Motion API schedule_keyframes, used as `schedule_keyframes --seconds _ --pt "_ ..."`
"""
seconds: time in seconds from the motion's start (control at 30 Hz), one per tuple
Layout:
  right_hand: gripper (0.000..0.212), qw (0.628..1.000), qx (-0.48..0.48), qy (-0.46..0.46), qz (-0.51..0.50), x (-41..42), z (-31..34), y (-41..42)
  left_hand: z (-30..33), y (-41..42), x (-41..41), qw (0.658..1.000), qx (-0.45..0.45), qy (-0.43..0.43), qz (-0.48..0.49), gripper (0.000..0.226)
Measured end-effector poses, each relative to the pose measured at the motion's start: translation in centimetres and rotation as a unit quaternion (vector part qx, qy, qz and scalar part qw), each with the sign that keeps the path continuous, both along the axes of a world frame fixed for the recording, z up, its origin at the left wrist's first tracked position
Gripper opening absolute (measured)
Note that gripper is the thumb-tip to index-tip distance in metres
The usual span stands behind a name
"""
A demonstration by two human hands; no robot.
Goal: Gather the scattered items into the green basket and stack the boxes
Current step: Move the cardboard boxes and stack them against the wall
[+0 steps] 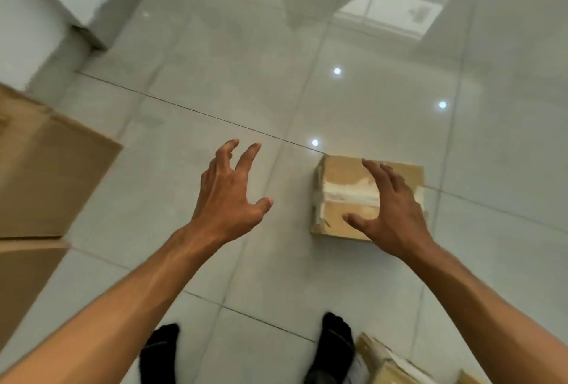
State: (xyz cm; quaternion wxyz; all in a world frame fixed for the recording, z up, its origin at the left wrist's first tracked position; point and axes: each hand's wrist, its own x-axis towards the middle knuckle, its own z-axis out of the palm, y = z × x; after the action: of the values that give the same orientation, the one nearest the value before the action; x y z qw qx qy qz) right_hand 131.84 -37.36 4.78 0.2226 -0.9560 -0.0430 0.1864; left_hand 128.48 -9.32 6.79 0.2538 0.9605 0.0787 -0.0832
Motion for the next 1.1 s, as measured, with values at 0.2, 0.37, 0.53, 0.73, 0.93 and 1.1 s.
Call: schedule_keyframes --seconds 0.2,0.37,0.53,0.73,0.93,1.1 --pt "0.112 0.994 -0.076 0.048 -0.056 -2.7 -9.2 -14.2 -9.4 -13.5 1.8 0.995 -0.004 0.072 -0.074 0.098" --pt "0.119 0.989 -0.085 0.076 -0.095 -4.1 -16.5 -19.6 -17.1 -19.2 2.2 0.982 0.020 0.176 -0.071 0.106" --pt "0.124 0.988 -0.045 0.082 -0.125 -3.6 -22.3 -21.3 -22.9 -20.5 2.8 0.969 0.051 0.234 -0.052 0.121" --pt "0.128 0.990 -0.005 0.075 -0.117 -1.5 -24.8 -20.4 -25.7 -20.8 3.0 0.963 -0.019 0.268 -0.034 0.134" --pt "0.129 0.989 -0.069 0.080 -0.105 -0.4 -22.9 -18.6 -24.3 -20.2 2.8 0.962 -0.035 0.267 -0.037 0.138" --pt "0.124 0.990 -0.072 0.093 -0.076 -0.7 -19.5 -16.2 -20.9 -17.2 2.2 0.985 0.010 0.166 -0.043 0.120"
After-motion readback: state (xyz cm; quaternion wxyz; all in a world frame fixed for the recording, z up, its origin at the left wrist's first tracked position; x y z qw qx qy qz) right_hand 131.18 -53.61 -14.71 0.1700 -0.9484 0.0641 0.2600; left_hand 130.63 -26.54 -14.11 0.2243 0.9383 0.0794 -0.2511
